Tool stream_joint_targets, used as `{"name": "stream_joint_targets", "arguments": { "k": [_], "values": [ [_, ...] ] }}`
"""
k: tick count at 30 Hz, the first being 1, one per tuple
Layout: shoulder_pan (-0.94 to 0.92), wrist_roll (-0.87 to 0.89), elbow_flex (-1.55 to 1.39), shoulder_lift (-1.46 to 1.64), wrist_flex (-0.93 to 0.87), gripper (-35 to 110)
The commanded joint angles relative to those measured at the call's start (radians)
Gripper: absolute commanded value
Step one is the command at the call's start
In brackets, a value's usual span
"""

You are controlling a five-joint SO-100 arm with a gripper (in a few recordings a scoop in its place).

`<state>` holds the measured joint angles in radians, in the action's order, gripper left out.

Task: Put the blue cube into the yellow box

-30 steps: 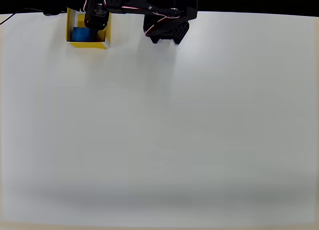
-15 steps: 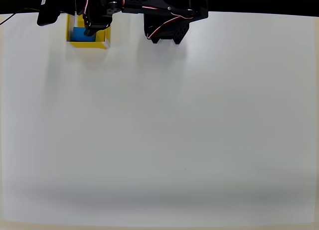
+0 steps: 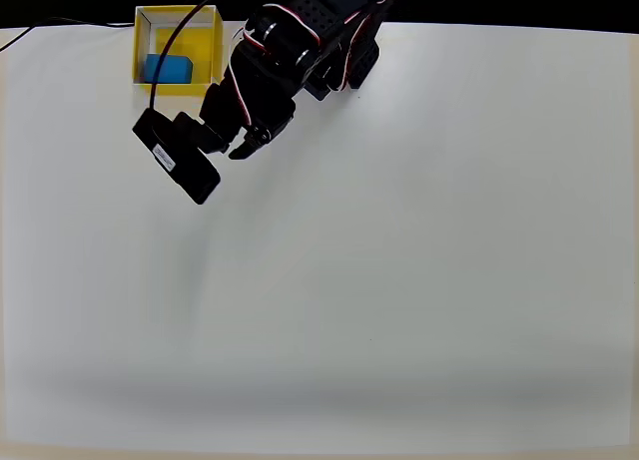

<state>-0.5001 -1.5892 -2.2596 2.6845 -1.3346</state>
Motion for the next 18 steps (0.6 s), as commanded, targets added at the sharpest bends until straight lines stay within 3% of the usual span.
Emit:
{"name": "stream_joint_targets", "arguments": {
  "k": [1,5,18],
  "values": [
    [0.179,-0.057,-0.209,0.167,0.13,0],
    [0.259,-0.115,-0.483,0.359,0.186,0],
    [0.397,-0.086,-0.879,0.658,0.049,0]
  ]
}}
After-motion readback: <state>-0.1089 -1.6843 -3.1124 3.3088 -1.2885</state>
